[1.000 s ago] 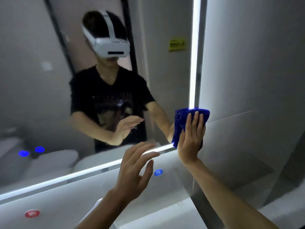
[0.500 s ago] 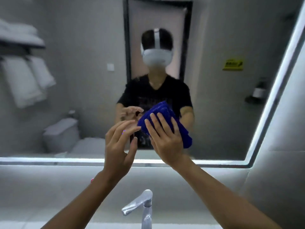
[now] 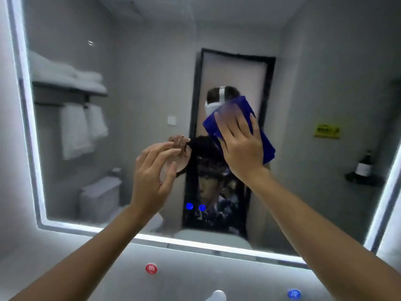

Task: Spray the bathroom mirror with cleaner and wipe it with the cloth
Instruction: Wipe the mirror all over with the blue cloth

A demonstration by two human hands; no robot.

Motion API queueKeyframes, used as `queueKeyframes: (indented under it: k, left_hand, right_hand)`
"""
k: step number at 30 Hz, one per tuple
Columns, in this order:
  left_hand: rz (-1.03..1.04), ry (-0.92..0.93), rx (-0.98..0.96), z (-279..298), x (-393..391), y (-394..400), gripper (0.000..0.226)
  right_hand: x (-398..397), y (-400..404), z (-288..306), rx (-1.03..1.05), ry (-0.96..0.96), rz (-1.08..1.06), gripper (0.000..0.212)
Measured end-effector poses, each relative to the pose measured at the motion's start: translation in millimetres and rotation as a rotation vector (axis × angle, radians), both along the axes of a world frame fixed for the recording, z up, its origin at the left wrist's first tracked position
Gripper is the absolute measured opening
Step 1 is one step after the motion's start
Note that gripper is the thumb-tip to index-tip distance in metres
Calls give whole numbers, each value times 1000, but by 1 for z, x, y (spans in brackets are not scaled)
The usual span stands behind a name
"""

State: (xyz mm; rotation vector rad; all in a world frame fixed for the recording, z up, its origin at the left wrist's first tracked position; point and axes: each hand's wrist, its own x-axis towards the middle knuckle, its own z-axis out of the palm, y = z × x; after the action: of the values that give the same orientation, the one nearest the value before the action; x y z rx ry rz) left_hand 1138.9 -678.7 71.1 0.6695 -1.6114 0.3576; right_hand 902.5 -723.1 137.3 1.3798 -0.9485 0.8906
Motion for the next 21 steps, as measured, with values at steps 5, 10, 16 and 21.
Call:
queueKeyframes:
  k: [5,10,16,21]
  left_hand:
    - [-33,37,-51,24,0,0,29]
    - [-81,63,-39,16,-7,-4,29]
    - [-181,48,-10,13,-36,-1,30]
    - [-337,9,41,10,-88,6,29]
  right_hand:
    - [-40,14,80,-28,-293,-50,50]
    - [-101,34,53,-55,-531,-63,51]
    - [-144,51,-25,-77,-569,-96,49]
    - [-153,59,-68,-76,-629,-123,48]
